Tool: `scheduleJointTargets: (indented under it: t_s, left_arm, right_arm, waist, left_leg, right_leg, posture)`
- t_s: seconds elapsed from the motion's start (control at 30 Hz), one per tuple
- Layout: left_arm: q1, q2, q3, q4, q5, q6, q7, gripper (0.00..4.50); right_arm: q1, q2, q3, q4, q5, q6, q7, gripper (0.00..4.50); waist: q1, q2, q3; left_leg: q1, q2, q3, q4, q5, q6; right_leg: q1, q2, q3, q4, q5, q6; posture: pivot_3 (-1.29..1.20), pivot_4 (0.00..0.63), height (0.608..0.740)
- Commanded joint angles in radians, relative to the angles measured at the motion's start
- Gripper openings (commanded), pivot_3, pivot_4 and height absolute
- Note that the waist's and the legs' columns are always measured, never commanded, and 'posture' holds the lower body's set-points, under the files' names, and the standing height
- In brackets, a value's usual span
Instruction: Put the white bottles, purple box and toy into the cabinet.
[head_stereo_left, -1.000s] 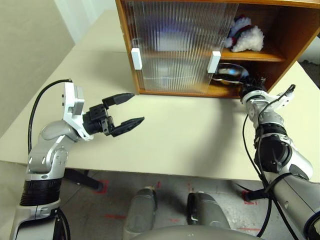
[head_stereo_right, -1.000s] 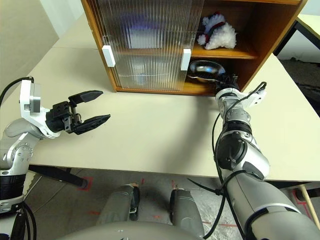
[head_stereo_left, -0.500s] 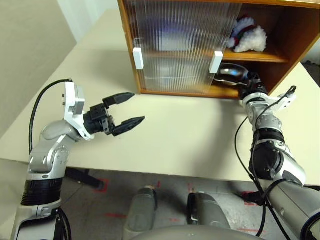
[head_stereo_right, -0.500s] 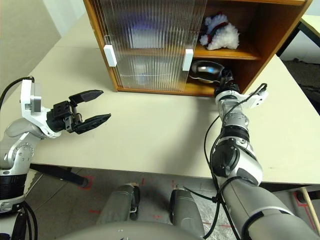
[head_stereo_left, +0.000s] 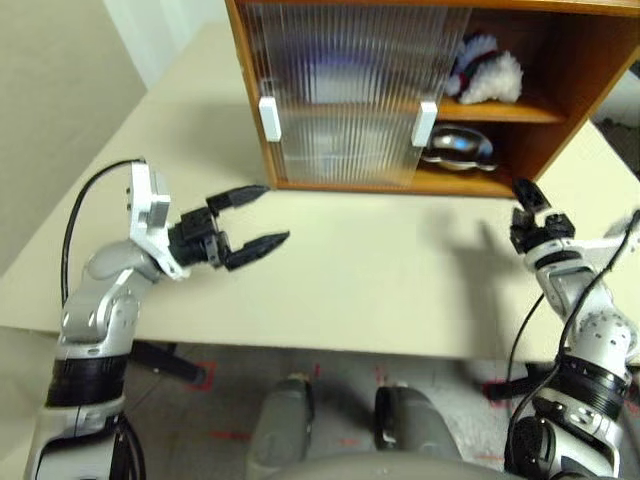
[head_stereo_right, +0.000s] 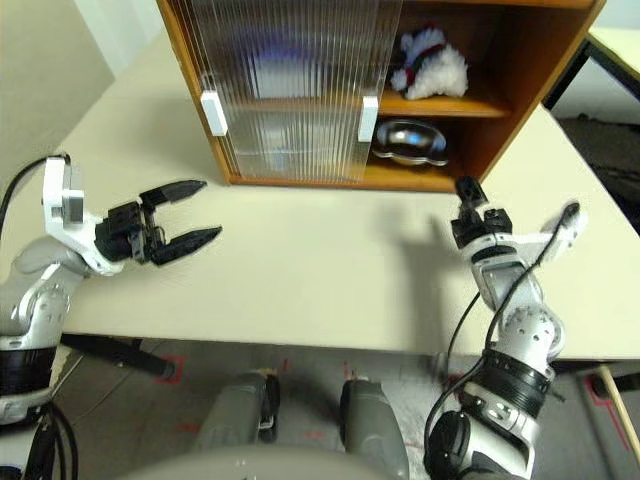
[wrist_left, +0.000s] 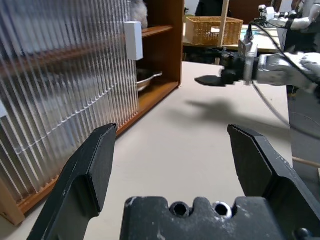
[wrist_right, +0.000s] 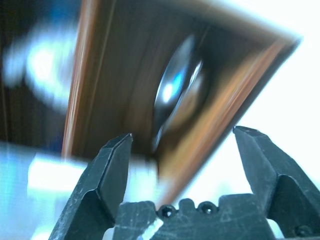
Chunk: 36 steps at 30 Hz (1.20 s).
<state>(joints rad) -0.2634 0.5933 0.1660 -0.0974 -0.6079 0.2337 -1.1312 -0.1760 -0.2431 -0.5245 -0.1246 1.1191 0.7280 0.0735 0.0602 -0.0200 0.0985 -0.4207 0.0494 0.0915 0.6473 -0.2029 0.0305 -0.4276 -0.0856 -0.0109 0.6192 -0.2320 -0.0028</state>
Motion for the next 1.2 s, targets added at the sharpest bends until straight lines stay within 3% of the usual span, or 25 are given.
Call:
scheduleJointTargets:
  t_s: [0.03, 0.13, 0.2, 0.47, 0.8, 1.2]
  left_arm:
    - [0.000, 0.001, -0.007, 0.022, 0.008, -0.016, -0.012, 4.50]
    - [0.005, 0.002, -0.002, 0.021, 0.008, -0.022, -0.009, 4.50]
    - [0.011, 0.002, 0.001, 0.018, 0.008, -0.025, -0.004, 4.50]
    - [0.016, 0.000, 0.006, 0.019, 0.011, -0.033, 0.006, 4.50]
    - [0.008, -0.006, -0.003, 0.019, 0.014, -0.035, 0.014, 4.50]
    - [0.016, 0.009, 0.006, 0.008, 0.008, -0.026, 0.011, 4.50]
  right_arm:
    - [0.097, -0.206, 0.305, -0.139, -0.189, 0.049, 0.309, 4.45]
    - [0.071, -0.236, 0.401, -0.159, -0.245, -0.004, 0.412, 3.84]
    - [0.019, -0.223, 0.452, -0.160, -0.278, -0.020, 0.445, 3.19]
    - [-0.224, -0.039, 0.480, -0.002, -0.384, -0.133, 0.409, 0.06]
    - [-0.373, 0.043, 0.458, 0.217, -0.593, -0.334, 0.368, 0.02]
    - [-0.428, 0.049, 0.410, 0.327, -0.674, -0.452, 0.349, 0.02]
  waist:
    - [0.001, 0.000, 0.000]
    - [-0.002, -0.005, -0.001]
    - [0.000, -0.006, 0.000]
    - [0.022, -0.011, -0.003]
    - [0.039, -0.011, -0.003]
    - [0.039, -0.011, -0.003]
  left_leg:
    - [0.000, -0.001, 0.001, 0.000, 0.000, 0.000]
    - [0.001, 0.000, 0.000, 0.001, 0.000, 0.000]
    - [0.001, 0.000, 0.000, 0.001, 0.000, 0.000]
    - [-0.002, 0.000, 0.002, 0.002, 0.000, 0.000]
    - [-0.003, -0.001, 0.004, 0.001, 0.000, -0.001]
    - [-0.002, -0.001, 0.004, 0.001, 0.000, -0.001]
  right_leg:
    - [0.000, -0.001, 0.001, 0.000, 0.000, 0.000]
    - [0.001, 0.000, 0.000, -0.001, 0.000, 0.000]
    - [0.001, 0.002, 0.000, -0.001, 0.000, 0.001]
    - [0.000, 0.002, -0.002, -0.001, 0.000, 0.002]
    - [-0.001, 0.002, -0.004, 0.001, 0.002, 0.005]
    - [-0.001, 0.002, -0.006, 0.002, 0.005, 0.010]
  posture:
    - [0.20, 0.062, 0.740]
    - [0.21, 0.059, 0.740]
    - [0.21, 0.058, 0.740]
    - [0.22, 0.048, 0.740]
    - [0.23, 0.048, 0.740]
    - [0.24, 0.045, 0.740]
